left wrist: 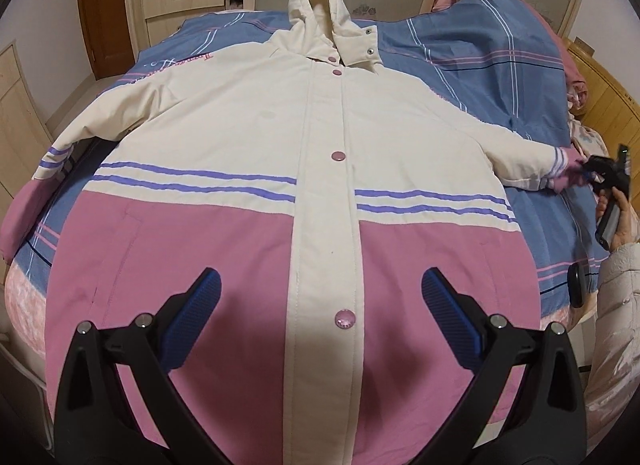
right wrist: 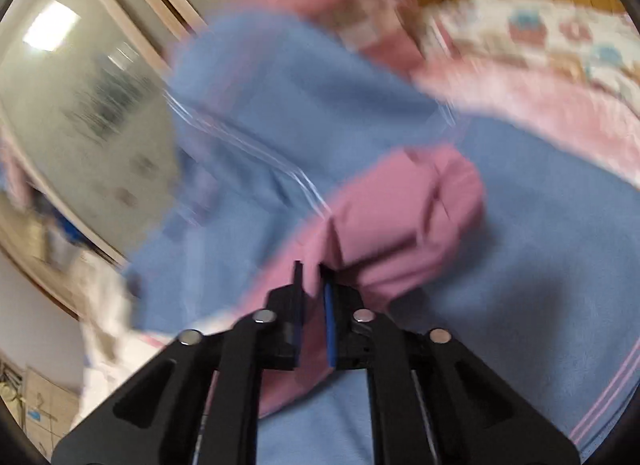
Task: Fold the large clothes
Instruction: 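Grasp the pink sleeve cuff with the right gripper and lift it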
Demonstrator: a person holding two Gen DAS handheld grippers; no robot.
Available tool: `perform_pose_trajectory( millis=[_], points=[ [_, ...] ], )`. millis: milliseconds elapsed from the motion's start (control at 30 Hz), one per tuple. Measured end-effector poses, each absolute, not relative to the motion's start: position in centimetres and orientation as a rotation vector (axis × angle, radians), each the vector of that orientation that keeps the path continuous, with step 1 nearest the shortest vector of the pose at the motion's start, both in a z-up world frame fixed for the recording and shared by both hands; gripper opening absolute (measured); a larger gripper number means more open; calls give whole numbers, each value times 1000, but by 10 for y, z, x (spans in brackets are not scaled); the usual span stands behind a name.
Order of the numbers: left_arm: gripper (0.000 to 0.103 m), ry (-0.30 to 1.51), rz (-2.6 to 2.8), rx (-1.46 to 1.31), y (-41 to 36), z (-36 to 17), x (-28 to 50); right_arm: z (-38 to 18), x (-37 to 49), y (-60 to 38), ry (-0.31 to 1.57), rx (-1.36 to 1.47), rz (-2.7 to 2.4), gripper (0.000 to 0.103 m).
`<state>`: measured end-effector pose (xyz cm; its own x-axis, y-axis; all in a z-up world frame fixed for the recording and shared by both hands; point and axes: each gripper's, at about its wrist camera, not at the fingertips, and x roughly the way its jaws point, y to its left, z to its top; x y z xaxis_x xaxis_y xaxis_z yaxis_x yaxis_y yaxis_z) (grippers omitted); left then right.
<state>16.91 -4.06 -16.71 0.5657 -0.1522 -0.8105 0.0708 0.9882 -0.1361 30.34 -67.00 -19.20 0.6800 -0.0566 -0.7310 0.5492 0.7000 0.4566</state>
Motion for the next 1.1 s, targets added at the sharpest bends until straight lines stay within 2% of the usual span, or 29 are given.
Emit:
perform_pose_trajectory(
  millis=[33, 67, 100, 133, 233, 300, 367, 467, 500, 600, 700, 867, 900, 967, 1000, 1033, 1100],
  points=[
    [101, 957, -129, -88, -40, -166, 167, -197, 300, -672, 767, 758, -400, 45],
    [101, 951, -123, -84, -39, -166, 166, -200, 290, -672, 748, 799, -438, 52],
    [101, 947, -111, -81, -37, -165, 166, -201, 272, -676, 725, 840, -511, 70],
    [101, 948, -104, -83, -35, -166, 167, -198, 244, -681, 683, 879, -675, 81],
    [101, 961, -98, -104, -31, -169, 169, -188, 196, -692, 541, 967, -809, 84],
    [101, 968, -108, -110, -32, -171, 170, -183, 201, -699, 636, 920, -697, 90],
    [101, 971, -116, -105, -36, -172, 170, -193, 203, -703, 742, 922, -607, 92],
    [101, 975, -129, -111, -40, -173, 169, -213, 216, -699, 767, 1117, -411, 92],
    [101, 976, -133, -111, -41, -172, 168, -226, 221, -697, 775, 1190, -334, 91],
    [101, 957, -124, -89, -39, -164, 161, -216, 242, -672, 825, 1096, -360, 8],
    [101, 934, -86, -101, -26, -158, 155, -132, 255, -609, 603, 817, -279, 6],
    [101, 938, -43, -171, -3, -160, 154, -32, 266, -443, 575, 595, 289, 7],
    [101, 934, -36, -184, 1, -159, 154, -20, 263, -399, 599, 524, 433, 11],
    [101, 931, -30, -197, 3, -158, 154, -10, 254, -332, 646, 393, 618, 28],
    [101, 929, -30, -201, 4, -157, 154, -8, 247, -310, 659, 348, 660, 56],
    [101, 923, -32, -206, 6, -155, 154, -8, 238, -287, 657, 296, 681, 73],
    [101, 904, -33, -211, 10, -151, 154, -8, 219, -265, 622, 214, 685, 76]
  ],
)
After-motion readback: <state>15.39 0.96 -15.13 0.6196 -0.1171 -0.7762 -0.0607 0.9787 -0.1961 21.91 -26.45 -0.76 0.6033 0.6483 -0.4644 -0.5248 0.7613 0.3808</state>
